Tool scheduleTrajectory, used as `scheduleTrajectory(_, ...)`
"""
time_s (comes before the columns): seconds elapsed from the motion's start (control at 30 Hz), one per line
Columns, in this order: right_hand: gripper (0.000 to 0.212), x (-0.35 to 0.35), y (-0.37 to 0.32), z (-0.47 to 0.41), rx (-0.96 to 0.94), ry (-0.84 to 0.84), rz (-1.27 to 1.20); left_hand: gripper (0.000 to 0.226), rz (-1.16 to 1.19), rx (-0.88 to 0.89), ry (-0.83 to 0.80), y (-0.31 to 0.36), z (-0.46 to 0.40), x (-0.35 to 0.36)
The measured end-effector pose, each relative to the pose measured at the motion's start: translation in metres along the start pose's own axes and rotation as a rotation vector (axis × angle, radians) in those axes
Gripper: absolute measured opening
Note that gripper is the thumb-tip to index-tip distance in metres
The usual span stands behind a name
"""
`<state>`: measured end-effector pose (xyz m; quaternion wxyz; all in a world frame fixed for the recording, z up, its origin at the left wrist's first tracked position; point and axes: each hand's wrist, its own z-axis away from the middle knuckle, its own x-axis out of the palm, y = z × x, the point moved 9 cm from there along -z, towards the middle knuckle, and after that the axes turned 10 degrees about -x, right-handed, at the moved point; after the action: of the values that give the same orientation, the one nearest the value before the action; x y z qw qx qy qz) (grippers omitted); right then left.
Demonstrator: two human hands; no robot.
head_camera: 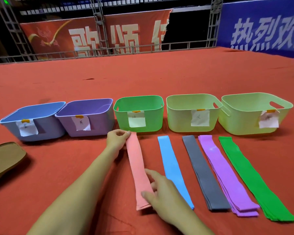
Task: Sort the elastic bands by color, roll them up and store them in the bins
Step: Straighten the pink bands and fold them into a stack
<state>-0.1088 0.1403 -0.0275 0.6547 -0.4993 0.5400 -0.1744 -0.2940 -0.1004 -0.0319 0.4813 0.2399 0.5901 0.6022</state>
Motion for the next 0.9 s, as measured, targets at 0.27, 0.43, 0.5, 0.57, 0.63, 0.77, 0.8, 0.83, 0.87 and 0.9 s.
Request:
scheduleTrajectory(0.27,0.052,0.012,0.012,0.004,0.091,0.019,-0.051,0.034,-0.517,0.092,0.166,-0.004,-0.006,-0.006)
scheduleTrajectory(0.43,0.058,0.007,-0.001,0.005,0.041,-0.010,0.395,0.047,-0.516,0.127,0.143,-0.002,-0.003,-0.013)
scheduleTrajectory(0.5,0.055,0.004,-0.009,0.005,-0.011,0.012,0.445,0.048,-0.508,0.168,0.139,-0.001,0.011,-0.021)
scheduleTrajectory(0.57,0.045,-0.001,-0.015,0.003,-0.095,0.023,0.454,0.036,-0.409,0.193,0.076,-0.003,0.031,-0.026)
scheduleTrajectory(0.63,0.031,-0.007,-0.019,-0.001,-0.169,0.005,0.417,0.022,-0.269,0.200,-0.051,-0.006,0.061,-0.025)
scheduleTrajectory(0.77,0.021,-0.012,-0.027,-0.004,-0.273,-0.144,0.343,0.011,-0.164,0.183,-0.290,-0.018,0.125,-0.020)
scheduleTrajectory(0.8,0.022,-0.011,-0.027,-0.003,-0.288,-0.188,0.336,0.011,-0.163,0.175,-0.340,-0.021,0.139,-0.018)
scheduleTrajectory(0.83,0.023,-0.010,-0.026,-0.003,-0.299,-0.219,0.332,0.011,-0.155,0.175,-0.383,-0.023,0.151,-0.017)
scheduleTrajectory(0.87,0.025,-0.009,-0.024,-0.002,-0.312,-0.241,0.333,0.011,-0.132,0.192,-0.416,-0.022,0.163,-0.016)
scheduleTrajectory(0.9,0.028,-0.008,-0.023,-0.002,-0.321,-0.261,0.337,0.012,-0.090,0.225,-0.441,-0.019,0.173,-0.016)
